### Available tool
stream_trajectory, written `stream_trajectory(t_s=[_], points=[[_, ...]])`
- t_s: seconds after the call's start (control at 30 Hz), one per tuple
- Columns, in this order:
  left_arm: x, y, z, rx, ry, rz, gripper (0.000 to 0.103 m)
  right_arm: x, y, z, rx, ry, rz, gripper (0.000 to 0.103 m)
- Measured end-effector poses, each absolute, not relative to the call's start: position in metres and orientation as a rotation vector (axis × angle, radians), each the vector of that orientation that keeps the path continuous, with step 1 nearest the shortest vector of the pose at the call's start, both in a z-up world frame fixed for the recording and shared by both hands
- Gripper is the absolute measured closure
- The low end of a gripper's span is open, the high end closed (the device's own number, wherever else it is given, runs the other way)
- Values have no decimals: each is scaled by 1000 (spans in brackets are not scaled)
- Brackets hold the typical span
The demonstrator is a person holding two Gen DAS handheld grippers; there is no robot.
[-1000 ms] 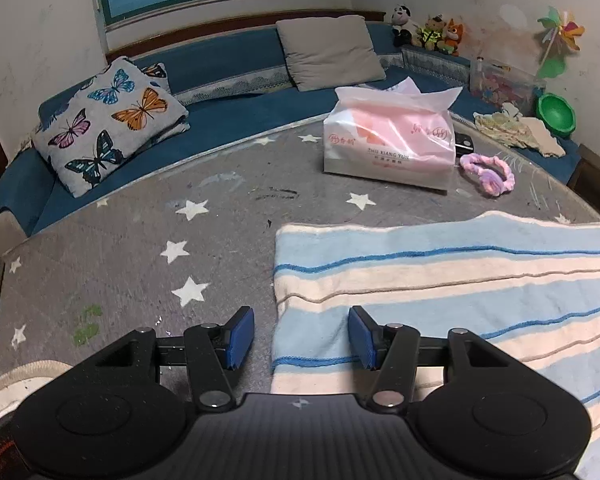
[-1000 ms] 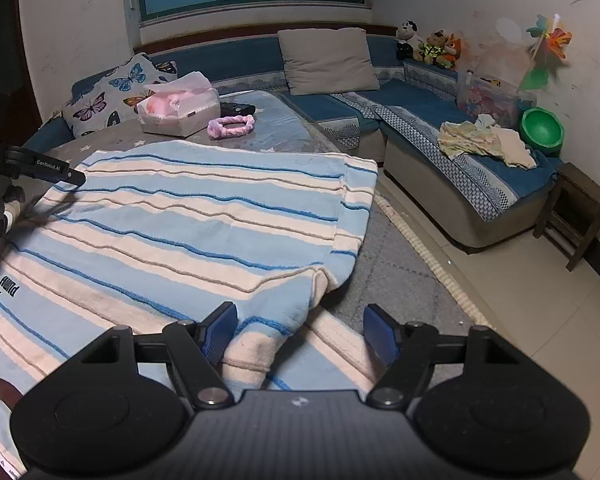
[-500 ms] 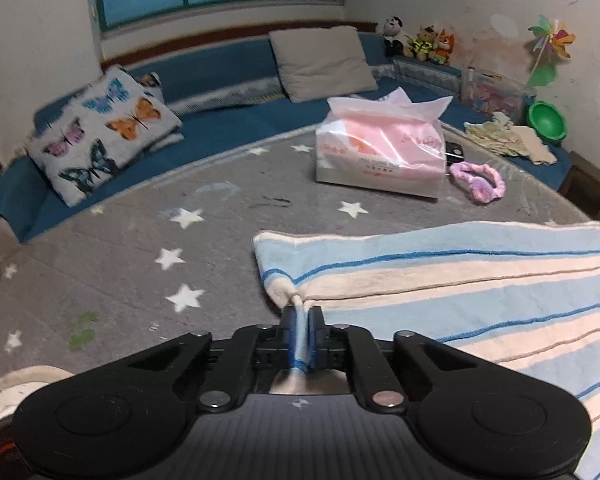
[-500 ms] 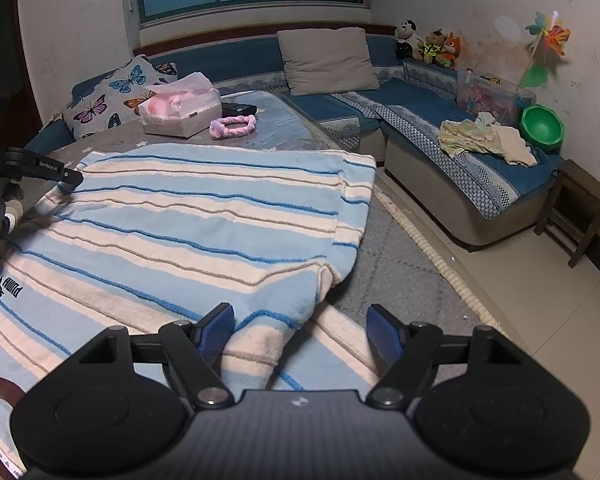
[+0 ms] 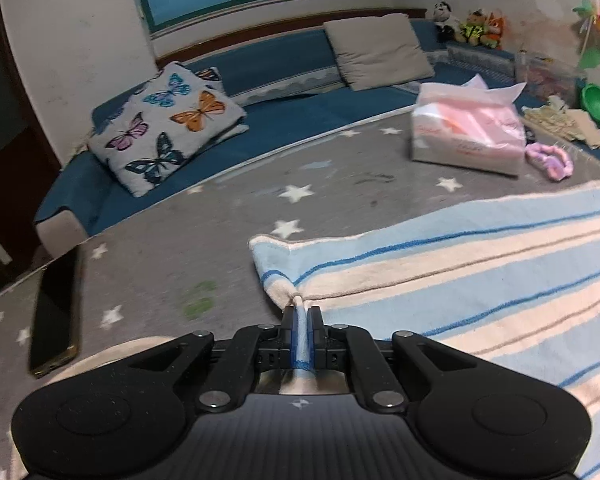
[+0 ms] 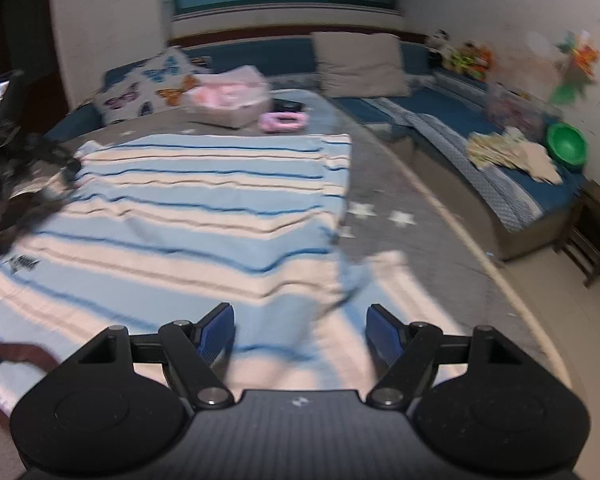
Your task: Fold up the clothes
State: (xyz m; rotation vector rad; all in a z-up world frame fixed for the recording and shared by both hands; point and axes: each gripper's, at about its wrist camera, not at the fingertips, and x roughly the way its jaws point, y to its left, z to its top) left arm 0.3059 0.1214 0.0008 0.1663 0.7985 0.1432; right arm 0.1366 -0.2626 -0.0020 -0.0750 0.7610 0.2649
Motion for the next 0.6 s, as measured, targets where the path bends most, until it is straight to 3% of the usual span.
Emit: stream_trajectory(t_s=[0.4, 0.5, 0.57, 0.6], points=[[269, 140, 2, 178, 824, 204, 93, 88, -200, -7, -209, 791, 468, 28], [259, 135, 4, 174, 820, 197, 80, 83, -203, -4, -200, 798, 475, 28], [252, 129, 5, 174, 815, 189, 58, 82, -203, -3, -194, 805, 494, 28], [248, 125, 7, 179, 808, 184, 56, 81, -202, -2, -196, 808, 502, 28]])
